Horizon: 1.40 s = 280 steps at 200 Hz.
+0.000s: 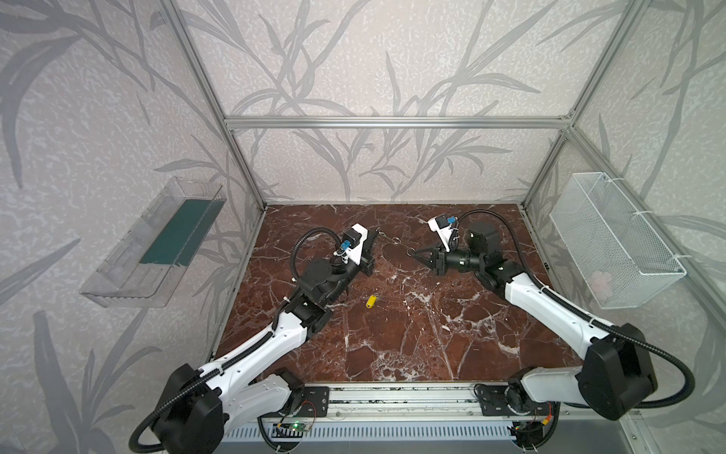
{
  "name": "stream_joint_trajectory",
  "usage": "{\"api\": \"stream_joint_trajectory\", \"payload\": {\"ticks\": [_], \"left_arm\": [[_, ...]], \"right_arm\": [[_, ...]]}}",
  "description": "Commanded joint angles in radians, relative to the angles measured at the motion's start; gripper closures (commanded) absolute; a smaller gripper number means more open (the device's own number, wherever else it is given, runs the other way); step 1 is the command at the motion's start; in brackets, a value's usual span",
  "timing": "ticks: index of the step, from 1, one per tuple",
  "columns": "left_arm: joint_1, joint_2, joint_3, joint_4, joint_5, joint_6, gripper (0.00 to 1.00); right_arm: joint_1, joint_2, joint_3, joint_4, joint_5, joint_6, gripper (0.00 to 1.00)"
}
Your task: Put the keys on the keyring
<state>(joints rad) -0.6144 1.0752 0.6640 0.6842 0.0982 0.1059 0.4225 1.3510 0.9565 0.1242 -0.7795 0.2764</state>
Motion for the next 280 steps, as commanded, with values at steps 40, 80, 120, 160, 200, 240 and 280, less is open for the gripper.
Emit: {"api": "stream_joint_trajectory", "payload": {"ticks": [40, 80, 120, 160, 200, 240, 280], "left_arm": [[-0.006, -0.038, -0.008, -0.031, 0.005, 0.030, 0.91], [-0.005, -0.073, -0.017, -0.078, 0.013, 0.050, 0.75], [-0.006, -0.092, -0.014, -0.114, 0.046, 0.056, 0.72], [-0.006, -0.071, 0.021, -0.189, 0.152, 0.048, 0.72], [-0.005, -0.033, 0.058, -0.253, 0.226, 0.048, 0.72], [-0.006, -0.002, 0.100, -0.306, 0.311, 0.043, 0.72], [-0.005, 0.012, 0.126, -0.344, 0.417, 0.031, 0.73]], "right_arm": [[-0.016, -0.030, 0.038, -0.033, -0.046, -0.035, 1.00], [-0.014, -0.049, 0.072, -0.144, 0.038, -0.143, 1.00], [-0.014, -0.054, 0.079, -0.146, 0.058, -0.191, 1.00], [-0.014, -0.074, 0.061, -0.107, 0.025, -0.247, 1.00], [-0.014, -0.088, 0.015, 0.027, -0.066, -0.303, 1.00], [-0.014, -0.063, -0.005, 0.123, -0.190, -0.408, 1.00], [-0.015, -0.061, -0.010, 0.140, -0.279, -0.489, 1.00]]}}
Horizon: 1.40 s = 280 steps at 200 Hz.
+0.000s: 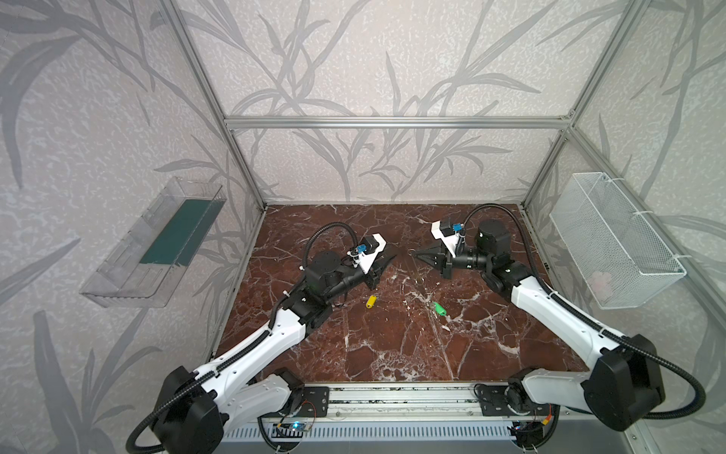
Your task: Put the keys on the keyring
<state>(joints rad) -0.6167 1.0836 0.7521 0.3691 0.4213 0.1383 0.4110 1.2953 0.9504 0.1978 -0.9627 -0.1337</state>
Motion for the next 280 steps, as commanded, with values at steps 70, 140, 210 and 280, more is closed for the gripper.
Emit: {"api": "stream_joint_trajectory", "payload": {"ticks": [70, 140, 210, 280], "left_arm": [[-0.004, 0.017, 0.046, -0.020, 0.191, 0.003, 0.74], [-0.003, 0.042, 0.075, -0.026, 0.236, -0.002, 0.74], [-0.002, 0.076, 0.115, -0.074, 0.279, 0.001, 0.76], [-0.004, 0.092, 0.134, -0.098, 0.292, 0.003, 0.86]], "right_arm": [[-0.003, 0.009, 0.007, 0.057, -0.155, -0.144, 1.00], [-0.003, 0.018, 0.014, 0.054, -0.197, -0.156, 1.00], [-0.003, 0.018, 0.018, 0.060, -0.221, -0.151, 1.00], [-0.003, 0.022, 0.023, 0.068, -0.241, -0.139, 1.00]]}}
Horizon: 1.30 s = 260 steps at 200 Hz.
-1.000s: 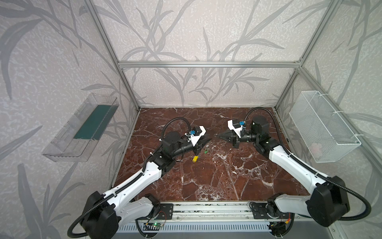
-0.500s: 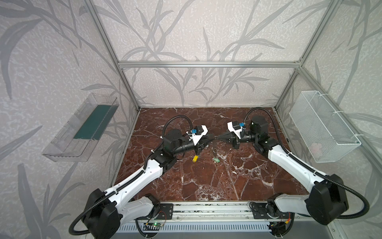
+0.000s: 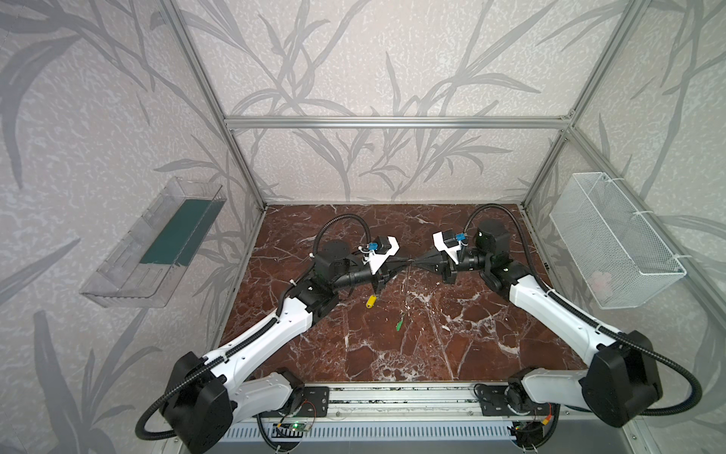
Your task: Put the keys on the keyring
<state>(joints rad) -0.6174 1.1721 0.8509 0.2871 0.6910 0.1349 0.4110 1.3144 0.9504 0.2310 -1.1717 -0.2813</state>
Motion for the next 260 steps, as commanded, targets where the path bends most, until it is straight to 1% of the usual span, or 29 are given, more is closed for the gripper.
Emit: {"api": "stream_joint_trajectory", "payload": {"ticks": [1, 18, 47, 66, 92, 105, 127, 135, 157, 169, 182, 203, 227, 243, 260], "left_arm": [[-0.003, 0.003, 0.036, -0.016, 0.023, 0.007, 0.86], [-0.002, 0.007, 0.039, -0.017, 0.020, 0.003, 0.91], [-0.002, 0.013, 0.046, -0.018, 0.008, -0.004, 0.94], [-0.002, 0.013, 0.042, -0.003, -0.011, -0.016, 1.00], [-0.004, 0.019, 0.040, 0.016, -0.048, -0.032, 1.00], [-0.010, 0.020, 0.034, 0.031, -0.085, -0.036, 1.00], [-0.029, 0.009, 0.003, 0.084, -0.200, -0.030, 1.00], [-0.037, 0.002, -0.010, 0.098, -0.253, -0.020, 1.00], [-0.066, -0.011, -0.031, 0.117, -0.430, 0.005, 1.00], [-0.083, -0.012, -0.040, 0.133, -0.537, 0.016, 1.00], [-0.098, -0.011, -0.037, 0.126, -0.633, 0.027, 1.00], [-0.115, 0.001, -0.009, 0.073, -0.749, 0.032, 1.00], [-0.128, 0.033, 0.064, -0.061, -0.856, 0.015, 1.00], [-0.129, 0.061, 0.129, -0.182, -0.906, -0.023, 1.00], [-0.129, 0.082, 0.183, -0.282, -0.961, -0.074, 1.00]], "right_arm": [[-0.003, 0.003, 0.023, 0.034, -0.032, 0.009, 1.00], [-0.003, 0.006, 0.024, 0.034, -0.032, 0.011, 1.00], [-0.003, 0.014, 0.030, 0.034, -0.037, 0.019, 1.00], [-0.003, 0.023, 0.034, 0.031, -0.039, 0.024, 1.00], [-0.003, 0.032, 0.038, 0.032, -0.037, 0.034, 1.00], [-0.003, 0.034, 0.041, 0.034, -0.021, 0.044, 1.00], [-0.003, 0.032, 0.044, 0.024, 0.043, 0.056, 0.99], [-0.003, 0.031, 0.047, 0.015, 0.074, 0.060, 0.93], [-0.004, 0.031, 0.057, -0.017, 0.141, 0.058, 0.71], [-0.005, 0.030, 0.056, -0.025, 0.174, 0.059, 0.66], [-0.005, 0.028, 0.053, -0.028, 0.209, 0.066, 0.64], [-0.005, 0.023, 0.043, -0.025, 0.271, 0.084, 0.63], [-0.005, 0.019, 0.035, -0.024, 0.366, 0.113, 0.63], [-0.003, 0.018, 0.032, -0.019, 0.441, 0.148, 0.63], [0.000, 0.026, 0.031, -0.019, 0.483, 0.192, 0.63]]}}
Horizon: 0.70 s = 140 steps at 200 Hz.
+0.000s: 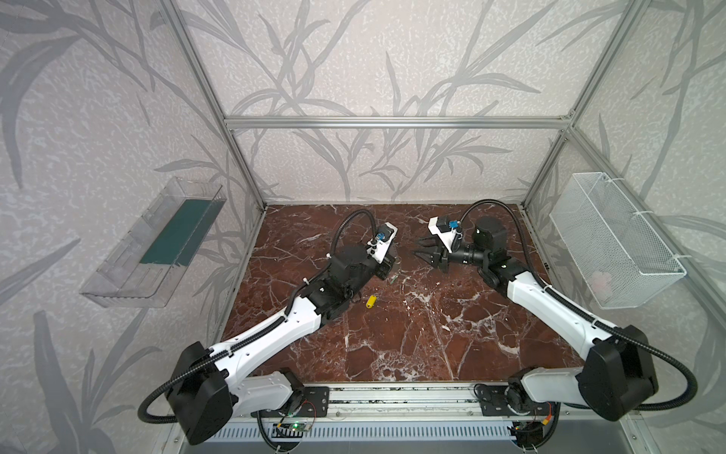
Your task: Put the keys on the keyring
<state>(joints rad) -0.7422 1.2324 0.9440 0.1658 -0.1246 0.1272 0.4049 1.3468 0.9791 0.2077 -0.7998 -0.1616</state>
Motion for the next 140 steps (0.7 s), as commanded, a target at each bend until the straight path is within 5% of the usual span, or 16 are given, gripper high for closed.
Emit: {"api": "stream_joint_trajectory", "payload": {"ticks": [1, 59, 140], "left_arm": [[-0.005, 0.023, 0.093, -0.167, -0.148, -0.069, 1.00], [0.008, 0.085, 0.275, -0.479, -0.186, -0.187, 1.00], [0.154, 0.050, 0.272, -0.583, 0.049, -0.307, 1.00]], "right_arm": [[0.006, -0.006, 0.002, 0.004, 0.112, 0.074, 0.63], [0.069, 0.048, -0.034, 0.022, 0.266, 0.168, 0.68], [0.157, 0.138, -0.075, 0.078, 0.283, 0.259, 0.72]]}}
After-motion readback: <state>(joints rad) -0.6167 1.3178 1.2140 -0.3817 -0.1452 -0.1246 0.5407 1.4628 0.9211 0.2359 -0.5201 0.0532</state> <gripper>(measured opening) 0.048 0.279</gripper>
